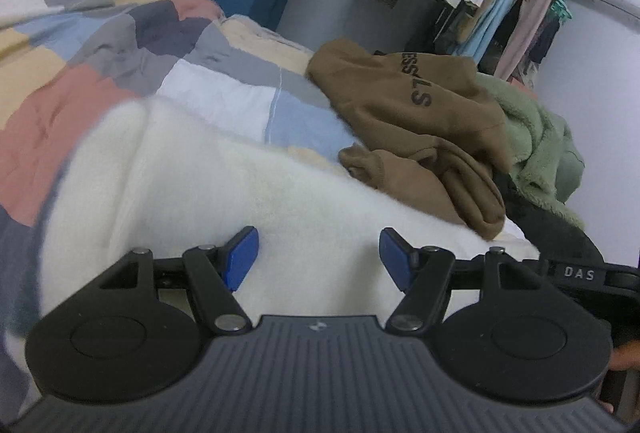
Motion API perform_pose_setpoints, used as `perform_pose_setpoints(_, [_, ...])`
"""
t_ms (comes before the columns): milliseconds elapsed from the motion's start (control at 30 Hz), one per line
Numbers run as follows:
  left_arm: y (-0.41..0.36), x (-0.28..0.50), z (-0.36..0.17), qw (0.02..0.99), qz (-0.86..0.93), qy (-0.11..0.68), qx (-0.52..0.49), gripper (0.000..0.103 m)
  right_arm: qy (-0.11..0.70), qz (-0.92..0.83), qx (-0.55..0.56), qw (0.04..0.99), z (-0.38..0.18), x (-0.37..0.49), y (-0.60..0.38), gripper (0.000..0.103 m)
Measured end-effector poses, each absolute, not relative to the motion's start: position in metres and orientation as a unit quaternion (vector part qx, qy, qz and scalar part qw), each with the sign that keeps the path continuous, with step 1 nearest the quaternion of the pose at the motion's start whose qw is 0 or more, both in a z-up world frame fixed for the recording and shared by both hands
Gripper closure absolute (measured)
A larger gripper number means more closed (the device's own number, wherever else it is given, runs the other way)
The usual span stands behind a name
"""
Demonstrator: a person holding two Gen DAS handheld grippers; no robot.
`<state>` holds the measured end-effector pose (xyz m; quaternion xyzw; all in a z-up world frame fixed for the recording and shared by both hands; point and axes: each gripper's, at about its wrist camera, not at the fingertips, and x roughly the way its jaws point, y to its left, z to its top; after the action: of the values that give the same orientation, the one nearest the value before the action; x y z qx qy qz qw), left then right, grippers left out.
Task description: Fold large clothes
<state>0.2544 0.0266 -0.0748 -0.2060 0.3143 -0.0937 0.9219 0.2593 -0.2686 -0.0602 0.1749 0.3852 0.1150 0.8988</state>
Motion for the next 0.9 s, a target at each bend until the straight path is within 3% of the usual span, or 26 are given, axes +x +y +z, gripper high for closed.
perform_pose_setpoints(233, [0.028,0.288,-0.105,0.918,-0.091,0.335,-0.192,0.031,0.399,0.131,0.163,0.892,-0.079,0.297,-0.269,0.047])
perform_pose_setpoints(500, [0.021,0.28,-0.095,0.924,-0.087,0.332,-0.171,0.03,0.403,0.147,0.152,0.89,-0.066,0.289,-0.272,0.047])
perform_pose_setpoints(600, [0.015,0.26,-0.077,0.933,-0.075,0.32,-0.149,0.025,0.393,0.137,0.13,0.9,-0.053,0.271,-0.269,0.042])
perform_pose_setpoints(700, [0.014,0.236,-0.066,0.937,-0.069,0.311,-0.146,0.023,0.367,0.139,0.117,0.912,-0.036,0.244,-0.269,0.02])
perform_pose_setpoints(900, [0.02,0.186,-0.058,0.934,-0.062,0.317,-0.15,0.021,0.368,0.134,0.102,0.915,-0.009,0.2,-0.27,0.02])
